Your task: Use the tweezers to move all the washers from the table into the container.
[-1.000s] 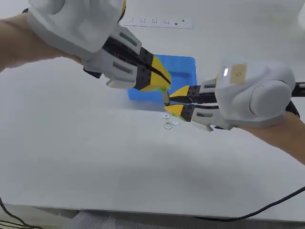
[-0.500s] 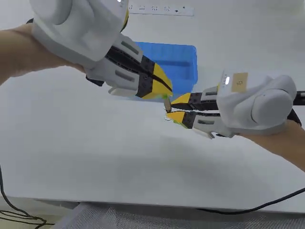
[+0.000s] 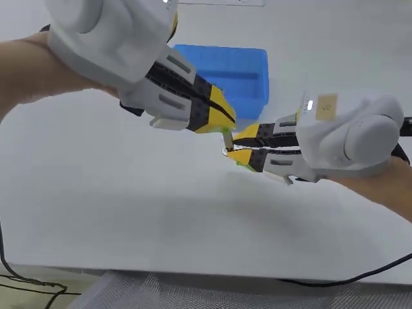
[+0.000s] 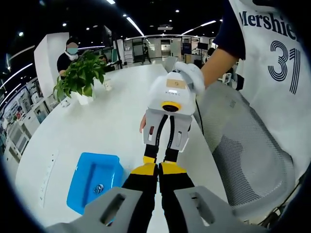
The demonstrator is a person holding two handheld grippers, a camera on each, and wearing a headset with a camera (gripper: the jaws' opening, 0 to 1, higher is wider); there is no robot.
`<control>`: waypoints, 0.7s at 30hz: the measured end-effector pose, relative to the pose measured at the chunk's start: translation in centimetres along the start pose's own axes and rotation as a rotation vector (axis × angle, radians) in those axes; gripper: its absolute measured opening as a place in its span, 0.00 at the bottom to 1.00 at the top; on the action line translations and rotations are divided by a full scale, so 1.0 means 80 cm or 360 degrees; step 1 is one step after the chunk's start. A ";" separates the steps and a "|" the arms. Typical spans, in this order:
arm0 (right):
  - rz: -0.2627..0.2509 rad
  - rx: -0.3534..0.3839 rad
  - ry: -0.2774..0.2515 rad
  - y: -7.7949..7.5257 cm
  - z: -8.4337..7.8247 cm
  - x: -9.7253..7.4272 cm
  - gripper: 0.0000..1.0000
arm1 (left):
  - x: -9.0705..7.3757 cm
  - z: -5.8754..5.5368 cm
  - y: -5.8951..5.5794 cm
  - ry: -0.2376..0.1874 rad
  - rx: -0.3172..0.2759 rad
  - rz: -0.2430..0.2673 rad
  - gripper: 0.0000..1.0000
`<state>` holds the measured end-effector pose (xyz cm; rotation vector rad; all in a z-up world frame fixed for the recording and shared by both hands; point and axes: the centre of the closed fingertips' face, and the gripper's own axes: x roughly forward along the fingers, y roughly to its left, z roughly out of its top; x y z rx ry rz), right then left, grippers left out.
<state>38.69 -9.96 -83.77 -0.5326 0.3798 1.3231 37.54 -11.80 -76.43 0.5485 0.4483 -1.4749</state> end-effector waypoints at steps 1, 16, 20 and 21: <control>0.0005 0.0002 0.0000 -0.001 0.000 0.001 0.11 | 0.000 -0.001 0.001 0.0001 -0.0004 -0.0002 0.05; 0.0041 0.0015 0.0005 -0.006 -0.007 0.015 0.11 | 0.006 -0.014 0.012 0.0041 -0.0022 -0.0010 0.05; 0.0050 0.0024 0.0002 -0.006 -0.008 0.019 0.11 | 0.006 -0.019 0.014 0.0055 -0.0031 -0.0017 0.05; 0.0053 0.0022 0.0003 -0.005 -0.009 0.020 0.11 | 0.007 -0.021 0.015 0.0061 -0.0035 -0.0020 0.05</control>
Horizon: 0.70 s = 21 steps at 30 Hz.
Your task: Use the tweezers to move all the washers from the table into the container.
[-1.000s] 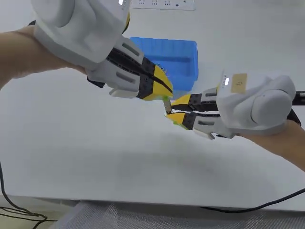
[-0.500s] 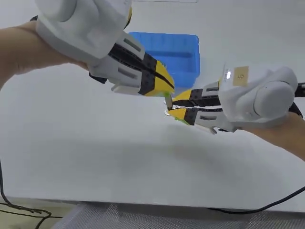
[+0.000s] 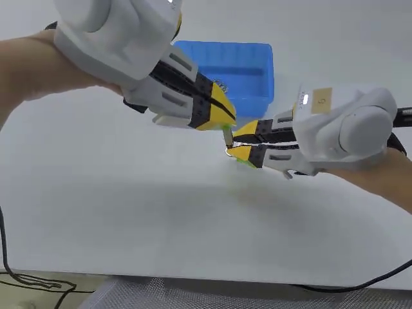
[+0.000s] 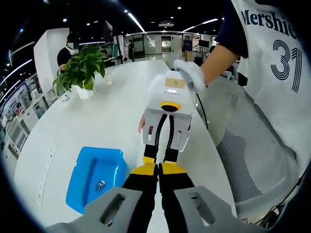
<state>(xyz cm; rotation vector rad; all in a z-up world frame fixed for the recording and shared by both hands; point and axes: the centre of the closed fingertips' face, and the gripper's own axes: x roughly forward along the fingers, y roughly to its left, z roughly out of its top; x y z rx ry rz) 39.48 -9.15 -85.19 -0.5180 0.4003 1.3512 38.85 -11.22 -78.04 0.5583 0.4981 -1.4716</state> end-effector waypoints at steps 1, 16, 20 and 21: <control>0.0004 0.0002 0.0001 0.000 -0.001 0.001 0.11 | 0.001 -0.001 0.000 0.0005 0.0001 0.0000 0.05; 0.0063 0.0051 -0.0018 -0.001 -0.007 0.003 0.11 | 0.009 -0.003 0.004 -0.0007 -0.0028 -0.0020 0.05; 0.0111 0.0054 -0.0023 0.000 -0.006 0.004 0.11 | 0.008 -0.004 0.005 -0.0008 -0.0032 -0.0019 0.05; 0.0118 0.0051 -0.0023 0.000 -0.006 0.004 0.11 | 0.008 -0.004 0.005 -0.0008 -0.0032 -0.0019 0.05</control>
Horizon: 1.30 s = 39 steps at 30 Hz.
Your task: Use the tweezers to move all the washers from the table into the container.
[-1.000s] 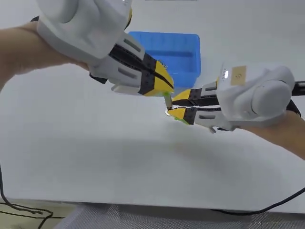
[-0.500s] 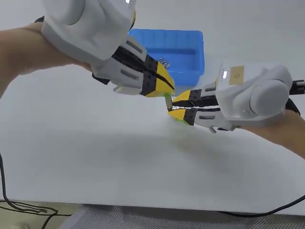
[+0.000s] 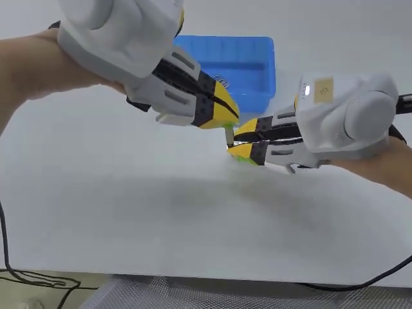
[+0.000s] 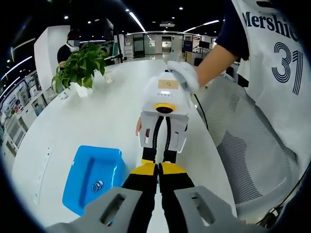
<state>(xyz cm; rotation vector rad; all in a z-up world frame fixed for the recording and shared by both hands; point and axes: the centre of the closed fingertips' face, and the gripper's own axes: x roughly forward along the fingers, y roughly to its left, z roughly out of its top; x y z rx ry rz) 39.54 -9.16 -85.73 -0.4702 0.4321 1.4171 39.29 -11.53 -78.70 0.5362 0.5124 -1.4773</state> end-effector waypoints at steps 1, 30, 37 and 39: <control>0.0010 -0.0013 0.0000 0.000 0.000 0.000 0.11 | 0.000 0.000 0.001 -0.0001 -0.0001 0.0004 0.05; 0.0060 -0.0029 -0.0061 -0.001 0.032 -0.020 0.09 | -0.027 0.035 -0.003 0.0003 0.0045 0.0016 0.05; 0.0018 -0.0084 -0.0075 -0.008 0.052 -0.032 0.09 | -0.043 0.052 0.001 0.0007 0.0116 0.0048 0.05; 0.0013 -0.0094 -0.0078 -0.010 0.056 -0.035 0.09 | -0.046 0.051 0.004 0.0010 0.0138 0.0049 0.05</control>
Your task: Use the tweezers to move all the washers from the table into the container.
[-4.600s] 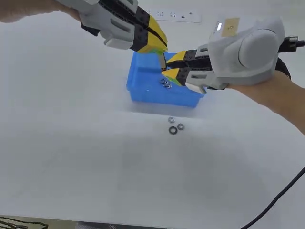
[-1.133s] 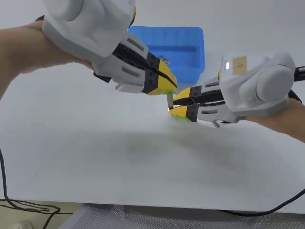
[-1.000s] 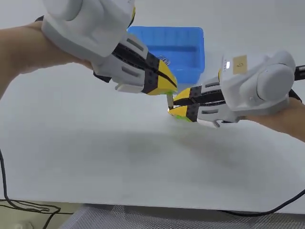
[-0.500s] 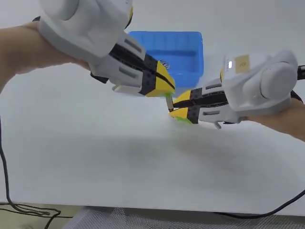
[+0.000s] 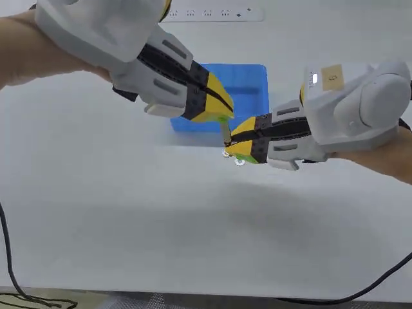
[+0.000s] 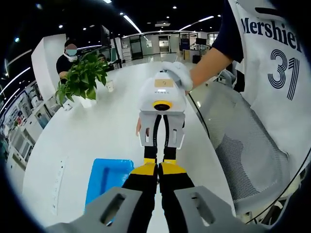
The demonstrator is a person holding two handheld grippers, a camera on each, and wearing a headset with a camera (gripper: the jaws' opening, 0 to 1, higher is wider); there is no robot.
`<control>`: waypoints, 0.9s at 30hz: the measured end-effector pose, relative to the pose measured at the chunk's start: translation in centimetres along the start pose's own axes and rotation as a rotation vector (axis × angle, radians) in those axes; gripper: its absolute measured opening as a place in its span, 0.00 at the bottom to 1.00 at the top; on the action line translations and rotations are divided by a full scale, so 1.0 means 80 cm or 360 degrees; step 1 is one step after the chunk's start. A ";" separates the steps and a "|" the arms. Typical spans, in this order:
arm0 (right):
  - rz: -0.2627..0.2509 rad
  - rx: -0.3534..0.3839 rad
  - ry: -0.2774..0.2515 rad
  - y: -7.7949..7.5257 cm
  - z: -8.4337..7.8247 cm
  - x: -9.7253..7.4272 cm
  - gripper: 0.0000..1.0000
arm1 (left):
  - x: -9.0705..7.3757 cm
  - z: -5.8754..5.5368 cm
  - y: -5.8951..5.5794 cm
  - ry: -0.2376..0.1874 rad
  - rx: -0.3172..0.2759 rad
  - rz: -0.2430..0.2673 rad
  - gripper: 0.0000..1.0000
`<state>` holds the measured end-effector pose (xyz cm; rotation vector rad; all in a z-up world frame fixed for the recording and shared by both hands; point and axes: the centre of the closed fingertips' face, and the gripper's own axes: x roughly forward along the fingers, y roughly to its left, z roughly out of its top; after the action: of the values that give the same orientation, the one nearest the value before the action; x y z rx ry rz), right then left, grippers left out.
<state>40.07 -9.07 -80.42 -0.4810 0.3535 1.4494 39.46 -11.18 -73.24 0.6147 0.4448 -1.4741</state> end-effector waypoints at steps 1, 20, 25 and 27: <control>-0.0006 -0.0008 -0.0003 -0.002 0.004 -0.002 0.09 | -0.002 0.002 0.001 0.0001 0.0012 0.0003 0.05; -0.0114 -0.0113 -0.0067 -0.060 0.047 -0.007 0.09 | -0.035 0.024 0.051 0.0035 0.0179 0.0052 0.05; -0.0103 -0.0136 -0.0053 -0.075 0.045 0.001 0.09 | -0.036 0.018 0.064 0.0041 0.0183 0.0057 0.05; -0.0100 -0.0140 -0.0042 -0.082 0.041 0.005 0.09 | -0.034 0.012 0.073 0.0039 0.0171 0.0066 0.05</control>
<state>46.46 -7.34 -77.15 -0.5388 0.2521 1.4132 45.02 -9.67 -70.16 0.7236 0.3712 -1.4591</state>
